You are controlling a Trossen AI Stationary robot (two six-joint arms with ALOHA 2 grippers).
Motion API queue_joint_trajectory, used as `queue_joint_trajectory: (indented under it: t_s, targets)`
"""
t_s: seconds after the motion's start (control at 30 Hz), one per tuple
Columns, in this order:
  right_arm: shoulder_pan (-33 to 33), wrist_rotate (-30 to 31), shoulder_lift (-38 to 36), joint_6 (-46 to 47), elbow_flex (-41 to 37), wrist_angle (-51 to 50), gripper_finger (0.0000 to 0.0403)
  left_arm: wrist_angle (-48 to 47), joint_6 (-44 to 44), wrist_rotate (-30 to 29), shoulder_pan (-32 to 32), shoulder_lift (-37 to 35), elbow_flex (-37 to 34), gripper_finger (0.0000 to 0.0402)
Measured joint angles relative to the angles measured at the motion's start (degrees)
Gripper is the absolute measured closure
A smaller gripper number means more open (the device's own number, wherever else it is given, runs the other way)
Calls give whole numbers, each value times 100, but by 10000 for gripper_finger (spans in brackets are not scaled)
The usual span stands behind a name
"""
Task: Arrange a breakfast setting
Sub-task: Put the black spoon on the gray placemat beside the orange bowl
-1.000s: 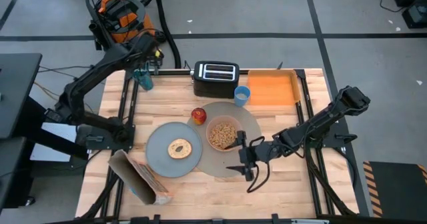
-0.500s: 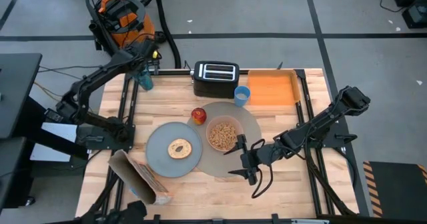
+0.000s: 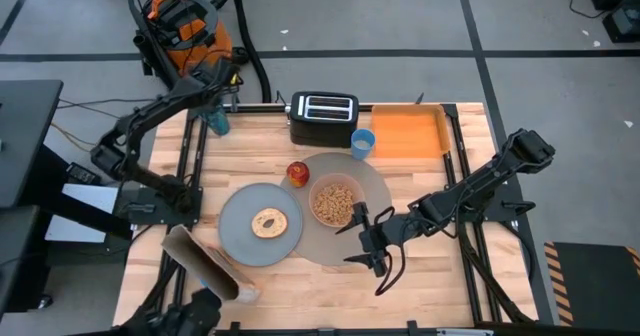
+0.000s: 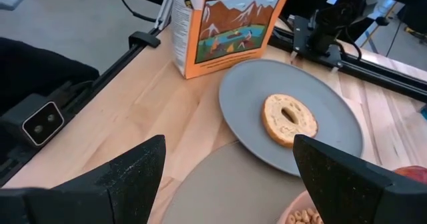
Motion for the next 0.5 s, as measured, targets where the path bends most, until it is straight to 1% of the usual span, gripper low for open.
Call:
queue_joint_trajectory:
  t_s: [0.23, 0.5]
  targets:
    - [0, -17, 0, 17, 0, -75, 66, 22, -461, -90, 48, 381, 0, 84]
    - [0, -26, 0, -6, 0, -94, 66, 17, -865, -438, 48, 409, 0, 85]
